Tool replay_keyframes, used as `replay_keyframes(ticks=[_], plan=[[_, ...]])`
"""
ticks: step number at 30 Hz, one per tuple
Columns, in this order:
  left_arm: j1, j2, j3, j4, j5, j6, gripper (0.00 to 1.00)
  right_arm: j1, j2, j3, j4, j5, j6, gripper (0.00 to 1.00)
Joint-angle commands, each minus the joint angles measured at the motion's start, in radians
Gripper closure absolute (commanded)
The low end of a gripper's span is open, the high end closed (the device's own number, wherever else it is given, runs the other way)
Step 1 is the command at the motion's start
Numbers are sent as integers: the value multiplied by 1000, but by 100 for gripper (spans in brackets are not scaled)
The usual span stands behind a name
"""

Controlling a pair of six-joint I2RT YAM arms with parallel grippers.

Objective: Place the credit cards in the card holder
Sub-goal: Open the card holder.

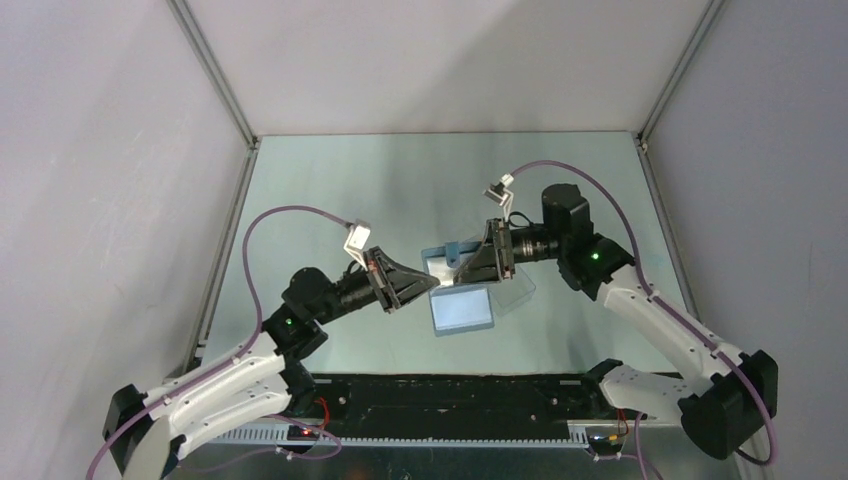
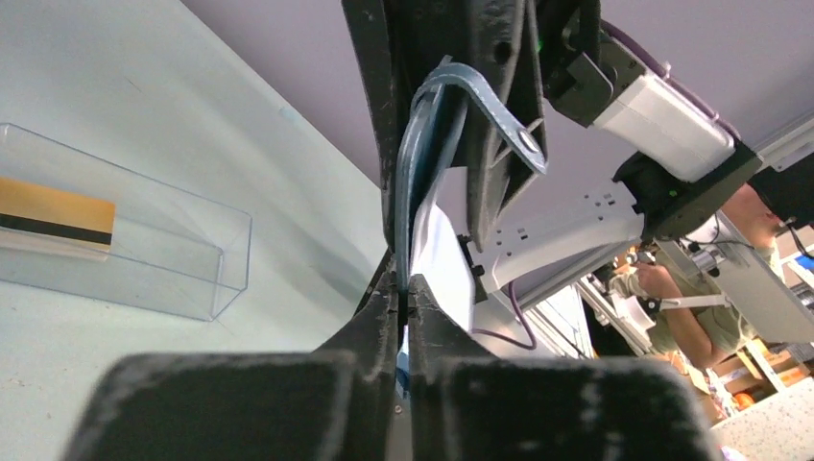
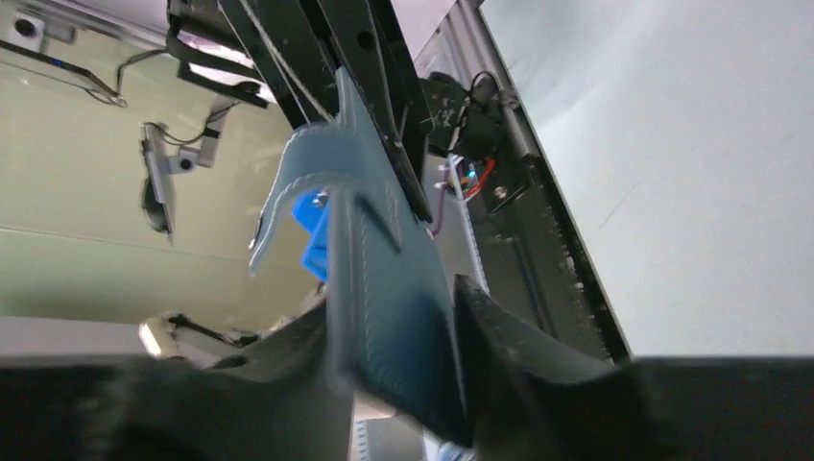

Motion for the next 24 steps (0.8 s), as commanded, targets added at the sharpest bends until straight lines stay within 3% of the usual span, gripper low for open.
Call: replay_keyframes(ticks=[1, 2, 3, 4, 5, 7, 9, 19, 21, 23, 24], plan=[[0, 3, 41, 43, 19, -17, 87, 32, 42, 10, 184, -37, 101, 86], [-1, 2, 38, 43, 16, -20, 75, 30, 45, 10, 181, -25, 105, 98], [0, -4, 35, 42, 14, -21, 50, 29, 43, 10, 178, -17, 106, 100], [0, -10, 27, 43, 5, -29, 38, 21, 35, 10, 171, 1, 108, 100], [0, -21, 20, 42, -1, -35, 19, 11, 29, 9, 168, 12, 109, 100], [0, -43, -2, 43, -26, -49, 4, -3, 3, 10, 167, 48, 124, 100], [0, -52, -20, 50, -33, -60, 1, -13, -23, 11, 179, 99, 144, 100], [-16, 80, 10, 130, 101, -125, 8, -11, -66, 11, 263, 192, 224, 100], [-22, 111, 23, 160, 122, -128, 20, -8, -65, 9, 264, 196, 231, 100], [-28, 135, 37, 186, 140, -124, 43, -7, -63, 9, 256, 201, 232, 100], [-30, 142, 40, 194, 145, -120, 60, -8, -60, 10, 253, 203, 231, 100]])
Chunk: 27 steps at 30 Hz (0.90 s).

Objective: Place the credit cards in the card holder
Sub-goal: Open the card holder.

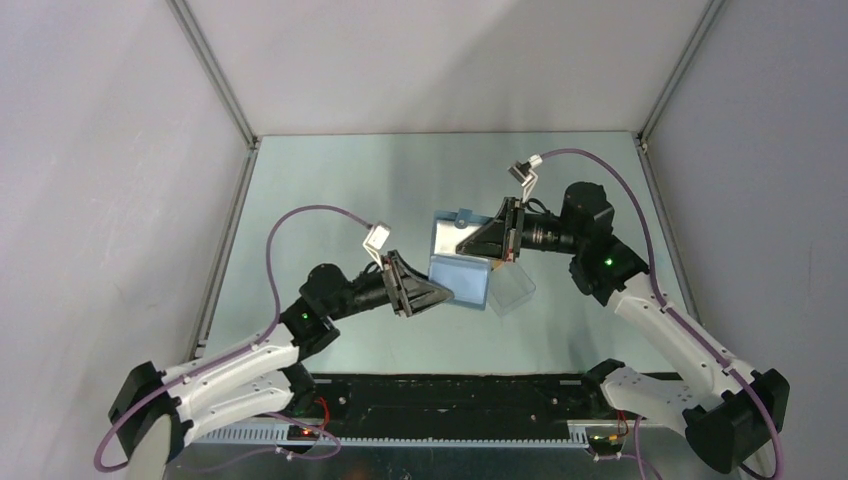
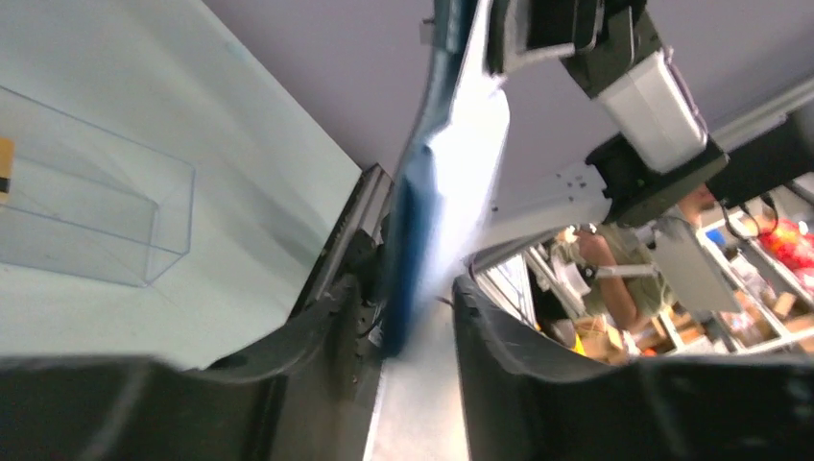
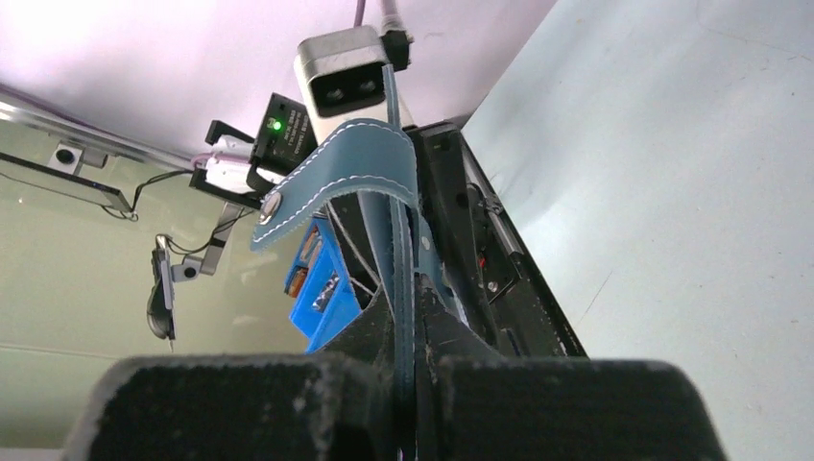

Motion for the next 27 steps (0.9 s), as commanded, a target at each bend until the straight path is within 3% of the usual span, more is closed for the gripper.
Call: replay_keyframes(ticks=[1, 2, 3, 4, 8, 12, 18, 27], plan=[[-12, 24, 58, 97, 71, 14, 70, 4, -5, 12, 45, 30, 22, 100], [-13, 19, 57, 98, 70, 18, 88, 1, -4, 12, 35, 35, 19, 100], [-14, 16, 53, 98, 69, 27, 97, -2, -1, 12, -4, 52, 9, 100], [-13, 6, 50, 98, 70, 30, 98, -7, 2, 13, -43, 74, 4, 100], [-17, -28, 41, 93, 82, 82, 100, -37, 61, 11, -89, 40, 36, 100], [-18, -76, 35, 52, 55, 175, 100, -50, 95, 1, -1, -72, 146, 100], [-19, -107, 91, -171, 6, 346, 100, -58, 56, 0, 87, -168, 250, 100], [-19, -51, 128, -218, -93, 411, 100, -28, -13, 0, 82, -241, 264, 100]])
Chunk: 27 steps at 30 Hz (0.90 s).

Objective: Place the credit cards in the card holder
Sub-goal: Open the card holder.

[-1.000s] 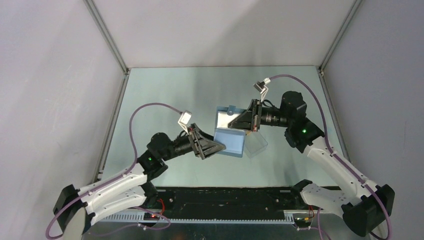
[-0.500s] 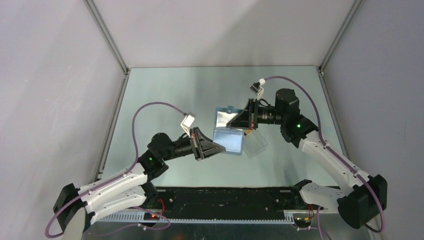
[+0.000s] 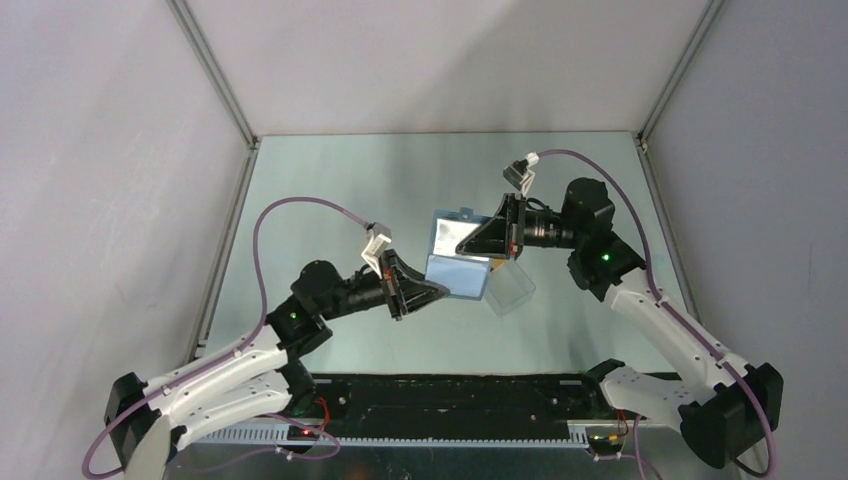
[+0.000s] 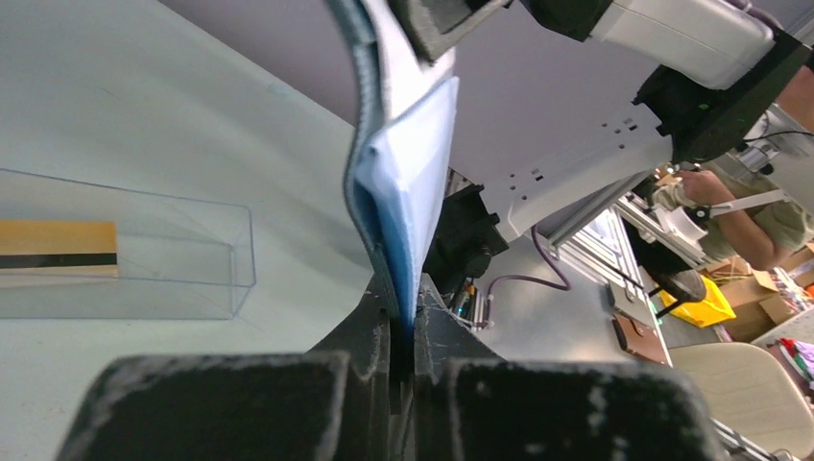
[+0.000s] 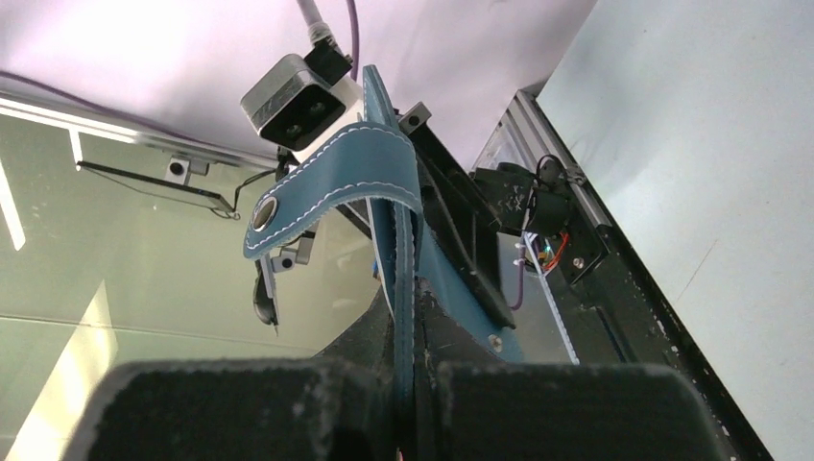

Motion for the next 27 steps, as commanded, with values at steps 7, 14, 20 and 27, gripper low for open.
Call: replay_keyframes(ticks=[7, 14, 20, 27], plan=[[12, 72, 83, -55, -164, 131, 100, 83, -71, 5, -17, -125, -26, 100], [13, 95, 123, -55, -214, 150, 100, 124, -73, 4, -176, -93, -157, 100], [14, 50, 128, -54, -242, 168, 100, 115, -69, 4, -298, -11, -246, 100], [14, -20, 95, -41, -211, 155, 100, 104, -68, 4, -258, 75, -234, 100]])
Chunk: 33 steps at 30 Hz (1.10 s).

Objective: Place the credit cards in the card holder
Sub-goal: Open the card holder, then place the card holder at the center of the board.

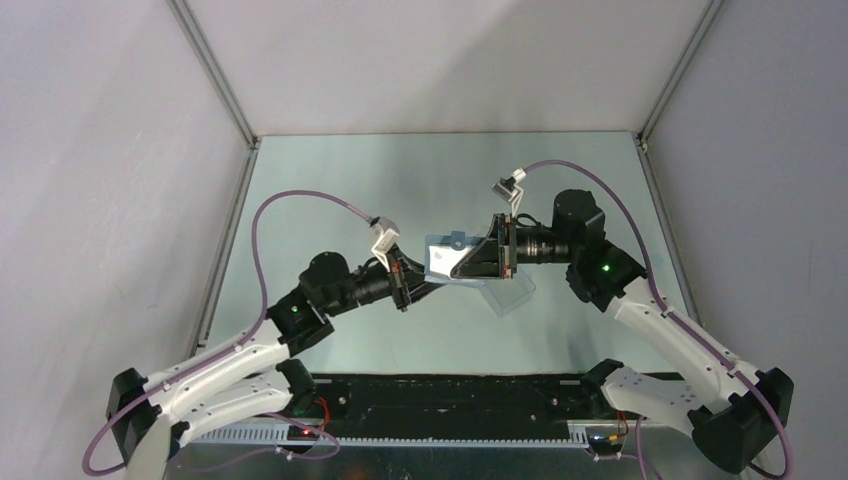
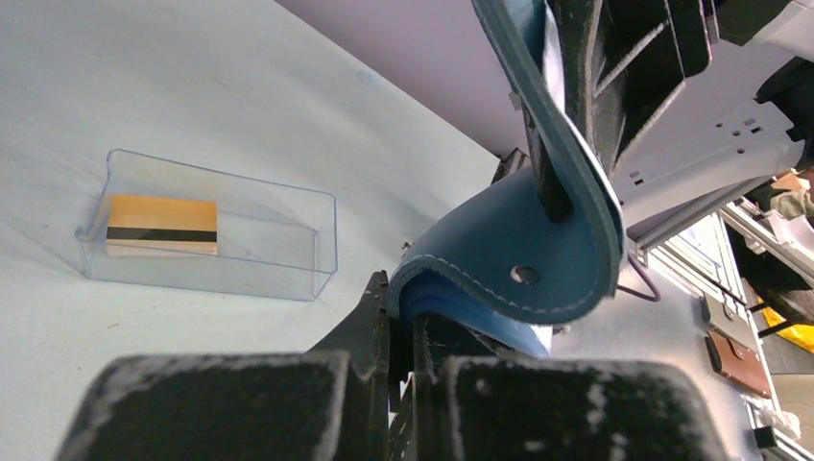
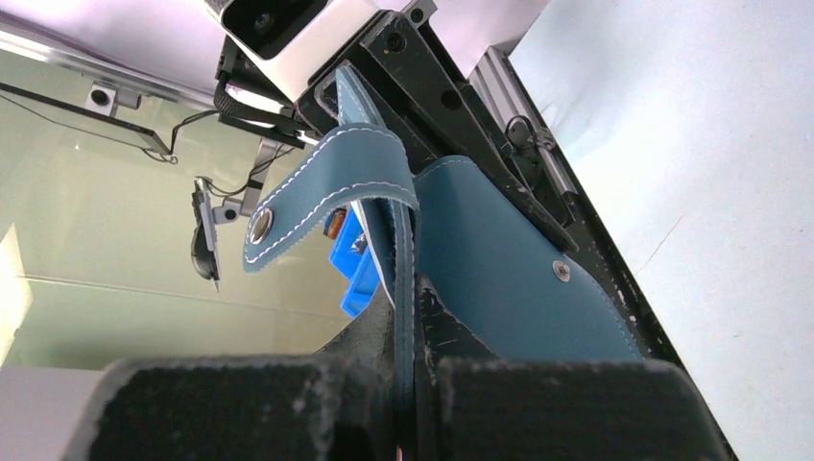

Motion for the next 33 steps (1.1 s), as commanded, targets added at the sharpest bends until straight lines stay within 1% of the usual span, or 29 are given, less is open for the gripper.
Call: replay_keyframes(ticks=[1, 2, 4, 5, 6, 7, 8, 9, 10, 12, 15, 16, 20, 24, 25, 27, 29, 31, 33], plan=[[16, -79, 6, 99, -68, 15, 100, -14, -16, 4, -82, 27, -7, 99], [16, -83, -7, 99, -63, 0, 100, -21, -17, 4, -65, 35, 8, 97], [15, -91, -33, 100, -55, -28, 100, -50, -13, 4, -42, 41, 25, 90], [16, -96, -42, 99, -48, -37, 100, -69, -9, 4, -37, 47, 32, 82], [16, -100, -60, 100, -45, -54, 100, -93, -6, 4, -39, 52, 33, 77], [16, -101, -70, 100, -39, -62, 100, -104, 5, 4, -51, 59, 34, 75], [16, -105, -88, 101, -36, -79, 100, -129, 12, 4, -56, 59, 33, 69], [15, -105, -96, 100, -33, -87, 100, -139, 31, 4, -62, 58, 26, 67], [16, -108, -113, 100, -32, -104, 100, -160, 40, 3, -65, 57, 23, 61], [16, -110, -132, 101, -28, -125, 100, -185, 76, 3, -66, 44, 17, 55], [15, -111, -150, 102, -27, -165, 100, -205, 140, 4, -52, 32, 5, 49], [15, -111, -157, 103, -32, -175, 100, -212, 151, 4, -52, 34, 3, 43], [18, -104, -179, 103, -61, -253, 100, -223, 213, 4, -67, 57, -20, 31], [24, -77, -195, 103, -76, -352, 100, -230, 286, 4, -87, 72, -47, 25], [25, -69, -204, 103, -85, -393, 100, -231, 293, 4, -88, 72, -51, 25], [34, -57, -222, 103, -103, -445, 100, -231, 304, 4, -103, 81, -70, 15], [46, -52, -247, 103, -120, -491, 100, -236, 300, 4, -131, 102, -94, 8], [74, -49, -280, 103, -129, -539, 100, -245, 286, 4, -168, 132, -126, 3], [127, -52, -318, 103, -131, -585, 100, -255, 266, 4, -210, 159, -159, 1]])
